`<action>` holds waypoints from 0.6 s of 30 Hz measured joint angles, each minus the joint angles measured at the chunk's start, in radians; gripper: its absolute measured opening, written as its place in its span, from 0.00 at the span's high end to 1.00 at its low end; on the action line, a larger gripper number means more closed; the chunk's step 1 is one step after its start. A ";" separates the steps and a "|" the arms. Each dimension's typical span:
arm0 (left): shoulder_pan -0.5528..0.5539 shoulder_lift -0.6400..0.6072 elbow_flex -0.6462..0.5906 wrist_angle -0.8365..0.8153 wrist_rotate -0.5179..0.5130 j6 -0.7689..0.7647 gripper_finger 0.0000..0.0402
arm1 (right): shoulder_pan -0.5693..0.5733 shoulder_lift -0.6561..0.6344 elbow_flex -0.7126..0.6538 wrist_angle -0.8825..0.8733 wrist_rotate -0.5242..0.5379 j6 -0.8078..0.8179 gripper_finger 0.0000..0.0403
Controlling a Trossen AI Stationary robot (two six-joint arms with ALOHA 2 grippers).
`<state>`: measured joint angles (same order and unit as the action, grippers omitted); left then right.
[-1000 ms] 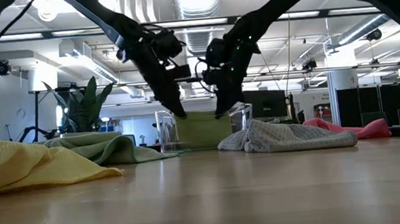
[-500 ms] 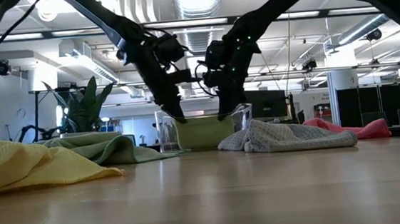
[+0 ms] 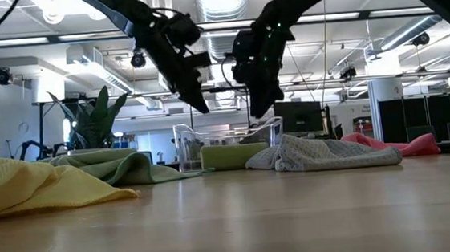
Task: Fold microfiber towels
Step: Fold the light green microfiber cloth
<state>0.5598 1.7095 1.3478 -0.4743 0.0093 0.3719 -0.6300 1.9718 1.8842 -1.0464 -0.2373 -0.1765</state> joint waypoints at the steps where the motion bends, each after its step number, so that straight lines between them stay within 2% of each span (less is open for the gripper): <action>1: 0.000 -0.019 0.000 -0.012 -0.001 -0.007 0.62 | 0.000 -0.008 0.013 -0.027 -0.002 0.005 0.60; 10: -0.005 -0.223 -0.071 -0.218 0.000 -0.138 0.61 | 0.034 -0.136 0.006 -0.134 -0.007 0.096 0.59; 18: -0.064 -0.419 -0.289 -0.187 0.002 -0.280 0.61 | 0.146 -0.235 -0.145 -0.125 -0.007 0.246 0.62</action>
<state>0.4957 1.2902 1.0588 -0.6610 0.0116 0.0923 -0.4836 1.7366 1.7394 -1.1715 -0.2441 0.0692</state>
